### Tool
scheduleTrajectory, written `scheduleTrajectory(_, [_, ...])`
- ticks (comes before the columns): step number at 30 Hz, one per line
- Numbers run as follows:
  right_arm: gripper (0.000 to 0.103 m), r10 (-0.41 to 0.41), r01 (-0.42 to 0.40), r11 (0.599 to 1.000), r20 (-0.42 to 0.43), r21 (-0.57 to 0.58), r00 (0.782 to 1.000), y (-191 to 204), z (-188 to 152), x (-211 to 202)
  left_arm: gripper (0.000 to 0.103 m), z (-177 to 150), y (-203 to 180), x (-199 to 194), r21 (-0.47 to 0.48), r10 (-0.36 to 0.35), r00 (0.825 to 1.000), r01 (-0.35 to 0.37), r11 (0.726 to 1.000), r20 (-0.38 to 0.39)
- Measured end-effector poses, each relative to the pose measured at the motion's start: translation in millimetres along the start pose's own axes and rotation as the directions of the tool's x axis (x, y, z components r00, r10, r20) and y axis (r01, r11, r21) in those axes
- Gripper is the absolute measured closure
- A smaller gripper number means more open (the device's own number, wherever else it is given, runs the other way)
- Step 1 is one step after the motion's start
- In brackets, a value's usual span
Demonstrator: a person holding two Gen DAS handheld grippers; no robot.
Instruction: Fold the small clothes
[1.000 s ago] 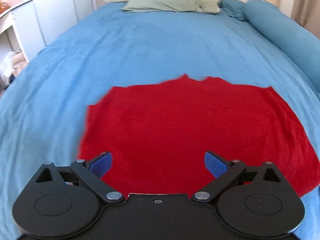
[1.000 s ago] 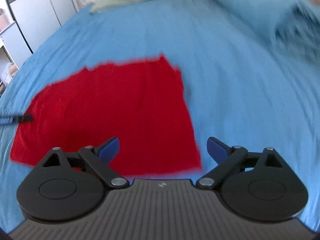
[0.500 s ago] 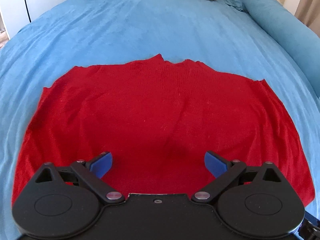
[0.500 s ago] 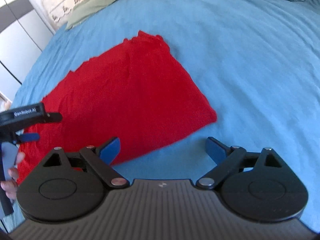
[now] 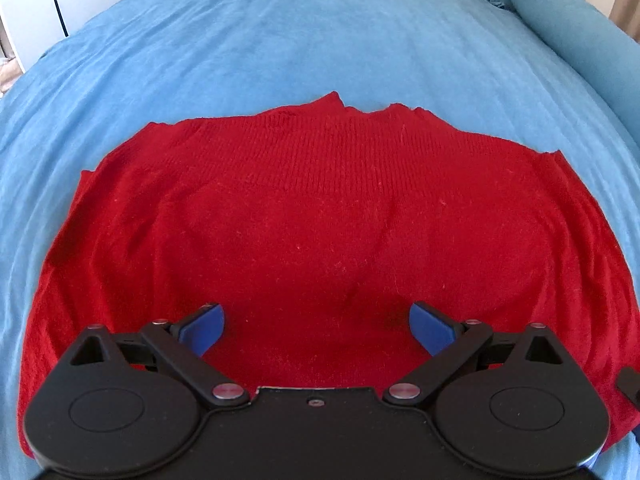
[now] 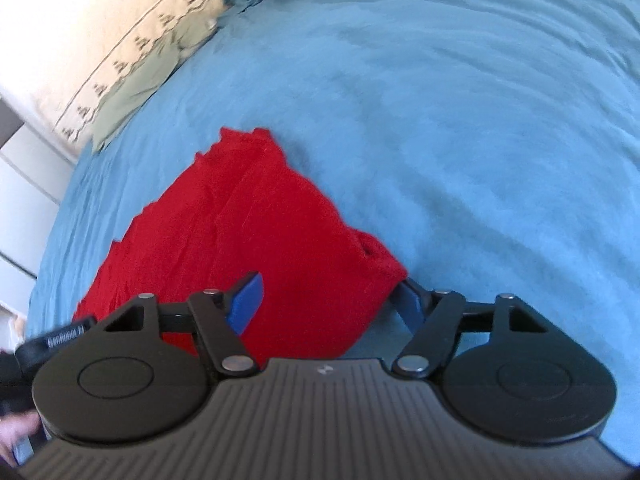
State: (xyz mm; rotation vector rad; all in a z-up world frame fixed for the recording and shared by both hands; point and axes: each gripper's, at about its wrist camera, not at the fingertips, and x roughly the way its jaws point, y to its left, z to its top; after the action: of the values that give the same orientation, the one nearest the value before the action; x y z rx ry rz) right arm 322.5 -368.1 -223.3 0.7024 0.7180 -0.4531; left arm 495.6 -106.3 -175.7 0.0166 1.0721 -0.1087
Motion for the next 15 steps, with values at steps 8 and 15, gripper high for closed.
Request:
scheduleTrajectory(8, [0.074,-0.023,0.023,1.000,-0.028,0.003,0.999,13.2,14.8,0.2,0.000,1.2,-1.1,4.3,0.012,0.017,1.000,-0.017,1.000,-0.021])
scheduleTrajectory(15, [0.076,0.060,-0.060,0.998,0.002,0.024,0.998,36.9,24.2,-23.5,0.000,7.8,-12.3,13.9,0.077,0.077,0.994,-0.070,0.995,-0.082])
